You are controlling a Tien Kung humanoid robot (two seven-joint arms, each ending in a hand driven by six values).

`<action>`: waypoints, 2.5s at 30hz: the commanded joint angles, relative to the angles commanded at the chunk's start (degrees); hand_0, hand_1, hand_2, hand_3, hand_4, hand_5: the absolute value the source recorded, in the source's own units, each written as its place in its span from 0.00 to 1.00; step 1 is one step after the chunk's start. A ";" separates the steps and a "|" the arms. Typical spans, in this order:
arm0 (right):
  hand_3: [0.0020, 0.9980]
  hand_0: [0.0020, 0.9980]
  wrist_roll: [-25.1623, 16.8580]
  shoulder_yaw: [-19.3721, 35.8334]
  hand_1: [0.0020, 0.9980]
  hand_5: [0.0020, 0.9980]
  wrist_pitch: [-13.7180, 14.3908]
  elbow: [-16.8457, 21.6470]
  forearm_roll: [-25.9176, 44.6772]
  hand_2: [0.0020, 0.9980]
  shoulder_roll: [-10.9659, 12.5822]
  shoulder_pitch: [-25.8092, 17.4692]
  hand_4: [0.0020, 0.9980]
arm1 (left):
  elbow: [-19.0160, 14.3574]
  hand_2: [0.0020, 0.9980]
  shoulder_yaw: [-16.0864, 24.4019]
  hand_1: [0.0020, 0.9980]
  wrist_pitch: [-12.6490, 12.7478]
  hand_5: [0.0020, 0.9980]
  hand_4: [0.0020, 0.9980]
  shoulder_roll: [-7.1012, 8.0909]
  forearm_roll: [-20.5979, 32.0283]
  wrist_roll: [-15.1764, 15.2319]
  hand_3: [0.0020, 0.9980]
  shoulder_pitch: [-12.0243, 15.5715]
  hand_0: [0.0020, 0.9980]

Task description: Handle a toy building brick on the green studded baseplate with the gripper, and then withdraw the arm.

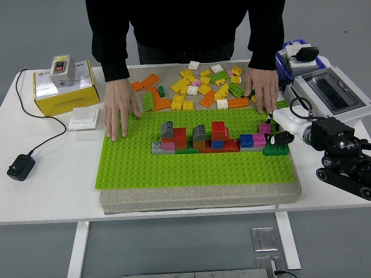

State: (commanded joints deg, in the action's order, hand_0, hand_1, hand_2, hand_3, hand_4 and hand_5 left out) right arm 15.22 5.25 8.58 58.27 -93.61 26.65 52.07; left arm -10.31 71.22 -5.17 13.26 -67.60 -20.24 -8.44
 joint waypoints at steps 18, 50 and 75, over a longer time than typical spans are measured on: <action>0.64 0.42 0.10 -0.20 0.40 0.38 0.50 -0.12 0.36 0.50 0.11 0.32 0.56 | 0.00 0.64 0.10 0.59 0.18 0.60 0.39 -0.08 0.01 0.24 0.74 0.06 0.69; 0.61 0.42 0.83 -2.06 0.40 0.38 3.43 -0.02 1.36 0.49 1.03 0.99 0.52 | 0.00 0.64 0.38 0.59 0.41 0.60 0.38 -0.29 0.02 0.53 0.74 0.13 0.69; 0.59 0.42 4.30 1.73 0.40 0.38 9.36 9.52 -3.13 0.47 5.83 -0.56 0.48 | 0.00 0.64 0.43 0.59 0.84 0.61 0.38 -0.53 0.45 0.54 0.74 0.55 0.69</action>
State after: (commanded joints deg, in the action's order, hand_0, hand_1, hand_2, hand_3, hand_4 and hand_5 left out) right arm 19.52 6.98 17.94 67.79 -96.74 32.48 51.52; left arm -10.31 71.65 -4.33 12.73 -67.15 -19.70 -7.88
